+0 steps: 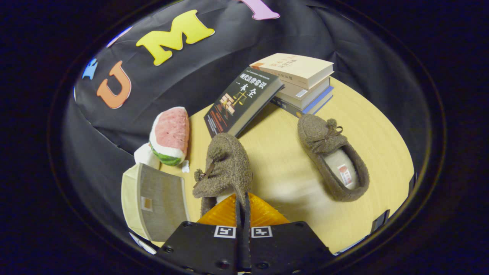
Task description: Open the storage box then place both shoes into the box .Put the left shoe in first, then the right shoe, with the right side of both shoes facing outward in a uniform manner.
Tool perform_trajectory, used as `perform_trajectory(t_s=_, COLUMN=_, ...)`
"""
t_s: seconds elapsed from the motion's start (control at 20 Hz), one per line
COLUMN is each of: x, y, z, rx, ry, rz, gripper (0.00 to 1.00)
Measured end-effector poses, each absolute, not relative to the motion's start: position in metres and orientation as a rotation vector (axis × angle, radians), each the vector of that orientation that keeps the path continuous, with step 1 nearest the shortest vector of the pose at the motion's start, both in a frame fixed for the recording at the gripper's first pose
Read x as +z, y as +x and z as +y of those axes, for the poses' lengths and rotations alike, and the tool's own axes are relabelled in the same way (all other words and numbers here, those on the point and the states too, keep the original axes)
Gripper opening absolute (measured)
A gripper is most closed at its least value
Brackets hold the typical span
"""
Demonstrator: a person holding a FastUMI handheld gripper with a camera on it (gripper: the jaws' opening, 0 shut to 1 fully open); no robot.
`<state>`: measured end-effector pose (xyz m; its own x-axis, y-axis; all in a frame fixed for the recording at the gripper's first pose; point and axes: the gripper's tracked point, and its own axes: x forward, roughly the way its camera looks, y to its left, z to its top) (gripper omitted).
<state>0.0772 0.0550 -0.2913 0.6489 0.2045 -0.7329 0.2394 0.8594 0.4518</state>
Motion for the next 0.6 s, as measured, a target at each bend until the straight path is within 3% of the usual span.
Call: perform_trajectory(t_s=0.6, x=-0.162, y=0.084, z=0.215, rx=0.171, ry=0.629, rz=0.735, gripper=0.00)
